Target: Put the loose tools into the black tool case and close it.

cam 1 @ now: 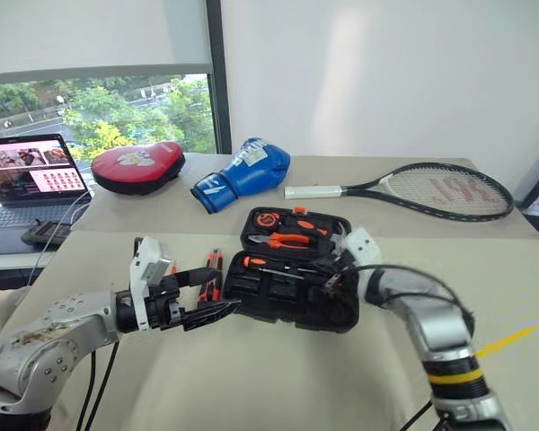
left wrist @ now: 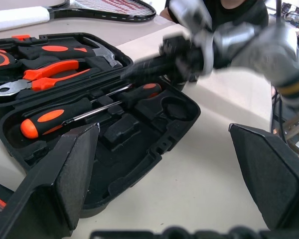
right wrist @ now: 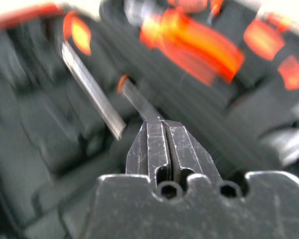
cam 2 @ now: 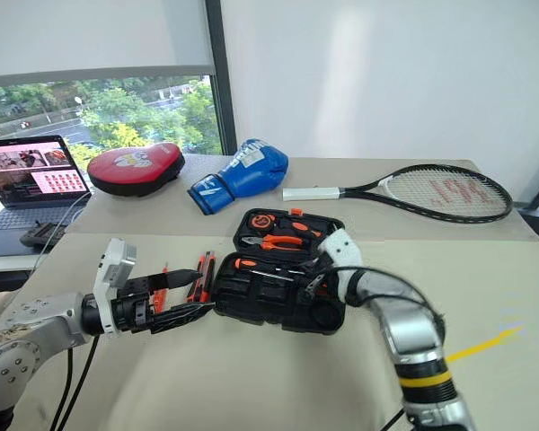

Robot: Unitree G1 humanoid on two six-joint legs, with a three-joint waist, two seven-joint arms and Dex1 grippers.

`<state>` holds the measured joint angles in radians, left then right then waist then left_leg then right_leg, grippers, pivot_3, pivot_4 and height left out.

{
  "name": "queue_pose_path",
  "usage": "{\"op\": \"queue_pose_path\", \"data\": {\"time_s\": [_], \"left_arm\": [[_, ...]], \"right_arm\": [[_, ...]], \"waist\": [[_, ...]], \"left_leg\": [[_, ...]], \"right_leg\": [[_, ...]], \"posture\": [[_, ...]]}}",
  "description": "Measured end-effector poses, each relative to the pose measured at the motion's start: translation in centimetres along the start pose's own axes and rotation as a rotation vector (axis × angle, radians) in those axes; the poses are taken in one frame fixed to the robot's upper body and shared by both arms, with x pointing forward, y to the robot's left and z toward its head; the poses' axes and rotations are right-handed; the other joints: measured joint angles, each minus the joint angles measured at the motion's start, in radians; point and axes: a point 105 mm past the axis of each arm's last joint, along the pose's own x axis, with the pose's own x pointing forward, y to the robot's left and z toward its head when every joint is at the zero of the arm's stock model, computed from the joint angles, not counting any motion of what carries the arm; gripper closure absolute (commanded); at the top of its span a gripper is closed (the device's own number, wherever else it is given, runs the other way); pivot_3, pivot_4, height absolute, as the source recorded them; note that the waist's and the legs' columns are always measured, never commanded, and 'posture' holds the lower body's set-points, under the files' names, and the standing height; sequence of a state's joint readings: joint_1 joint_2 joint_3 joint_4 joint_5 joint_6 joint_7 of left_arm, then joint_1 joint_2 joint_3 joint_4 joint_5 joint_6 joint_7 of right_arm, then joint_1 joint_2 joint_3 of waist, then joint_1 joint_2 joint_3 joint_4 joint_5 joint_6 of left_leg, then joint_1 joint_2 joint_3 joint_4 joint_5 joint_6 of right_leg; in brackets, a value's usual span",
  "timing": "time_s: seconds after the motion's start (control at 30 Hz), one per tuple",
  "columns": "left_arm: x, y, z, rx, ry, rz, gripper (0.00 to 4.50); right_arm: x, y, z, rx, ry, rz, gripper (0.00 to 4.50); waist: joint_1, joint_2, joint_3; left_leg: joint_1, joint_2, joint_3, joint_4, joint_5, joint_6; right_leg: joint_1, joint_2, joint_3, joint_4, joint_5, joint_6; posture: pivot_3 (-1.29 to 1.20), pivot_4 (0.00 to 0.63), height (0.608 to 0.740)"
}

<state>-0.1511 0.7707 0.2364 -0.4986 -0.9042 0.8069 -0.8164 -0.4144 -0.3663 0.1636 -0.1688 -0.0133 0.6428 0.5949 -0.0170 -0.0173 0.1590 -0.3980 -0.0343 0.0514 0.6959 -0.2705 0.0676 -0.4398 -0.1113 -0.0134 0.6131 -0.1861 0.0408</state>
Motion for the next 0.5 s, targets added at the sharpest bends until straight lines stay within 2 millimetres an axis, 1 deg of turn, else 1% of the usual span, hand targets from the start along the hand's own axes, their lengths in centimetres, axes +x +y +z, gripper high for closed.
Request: {"op": "queue_pose_path", "data": {"time_s": [0.1, 0.13, 0.17, 0.23, 0.33, 0.37, 0.43, 0.47, 0.5], "left_arm": [[0.0, 0.0, 0.0, -0.002, -0.003, 0.002, 0.0], [0.0, 0.1, 0.0, -0.002, -0.002, 0.003, 0.0], [-0.1, 0.1, -0.1, -0.005, -0.001, 0.006, 0.0], [-0.2, 0.2, -0.6, -0.02, 0.006, 0.02, 0.0], [-0.7, 2.3, -1.2, -0.044, -0.03, 0.192, 0.0], [-1.1, 3.2, -1.4, -0.059, -0.046, 0.269, 0.0], [-1.9, 4.9, -2.0, -0.081, -0.055, 0.423, 0.0], [-2.0, 5.3, -2.1, -0.09, -0.062, 0.466, 0.0], [-2.1, 5.6, -2.4, -0.112, -0.065, 0.518, 0.0]], "right_arm": [[0.4, 0.4, -0.7, -0.084, 0.039, -0.008, 4.45], [0.4, 0.4, -1.0, -0.128, 0.054, -0.005, 4.45], [0.4, 0.5, -1.1, -0.17, 0.064, 0.004, 4.45], [0.2, 0.5, -1.3, -0.217, 0.075, 0.019, 4.45], [-0.3, 0.7, -0.7, -0.198, -0.014, 0.029, 4.45], [-0.6, 1.0, -0.3, -0.141, -0.068, 0.044, 4.45], [-1.5, 2.6, 1.2, -0.004, -0.198, 0.143, 3.9], [-1.9, 3.2, 2.2, 0.022, -0.251, 0.184, 3.76], [-2.9, 3.5, 3.7, 0.033, -0.315, 0.239, 3.4]], "waist": [[0.001, -0.003, -0.001], [0.001, -0.003, -0.002], [0.002, -0.003, -0.002], [0.005, -0.006, -0.004], [0.009, -0.009, -0.006], [0.008, -0.009, -0.006], [0.002, -0.009, -0.006], [0.0, -0.009, -0.005], [0.002, -0.009, -0.005]], "left_leg": [[0.01, 0.001, 0.0, -0.001, -0.001, 0.001], [0.016, 0.002, 0.0, -0.002, -0.002, 0.003], [0.019, 0.002, 0.0, -0.002, -0.005, 0.008], [0.023, 0.003, 0.0, -0.003, -0.007, 0.009], [0.022, 0.005, -0.001, -0.003, -0.008, 0.008], [0.019, 0.005, -0.001, -0.003, -0.008, 0.006], [0.013, 0.007, -0.001, -0.003, -0.004, -0.002], [0.011, 0.008, -0.001, -0.003, -0.004, -0.003], [0.009, 0.008, -0.001, -0.003, -0.004, -0.003]], "right_leg": [[0.011, 0.002, -0.001, -0.001, -0.001, -0.002], [0.016, 0.002, -0.001, -0.002, -0.002, -0.003], [0.018, 0.002, -0.001, -0.002, -0.003, -0.003], [0.019, 0.002, -0.002, -0.002, -0.004, -0.003], [0.019, 0.004, -0.002, -0.002, -0.005, -0.004], [0.018, 0.004, -0.001, -0.001, -0.005, -0.004], [0.012, 0.005, 0.0, -0.001, -0.004, -0.004], [0.01, 0.005, 0.0, -0.001, -0.004, -0.005], [0.008, 0.005, 0.0, -0.001, -0.004, -0.005]], "posture": [[0.0, 0.15, 0.74], [0.0, 0.15, 0.74], [0.0, 0.15, 0.74], [0.0, 0.15, 0.74], [0.0, 0.15, 0.74], [0.0, 0.15, 0.74], [0.0, 0.15, 0.74], [0.0, 0.15, 0.74], [0.0, 0.15, 0.74]]}}
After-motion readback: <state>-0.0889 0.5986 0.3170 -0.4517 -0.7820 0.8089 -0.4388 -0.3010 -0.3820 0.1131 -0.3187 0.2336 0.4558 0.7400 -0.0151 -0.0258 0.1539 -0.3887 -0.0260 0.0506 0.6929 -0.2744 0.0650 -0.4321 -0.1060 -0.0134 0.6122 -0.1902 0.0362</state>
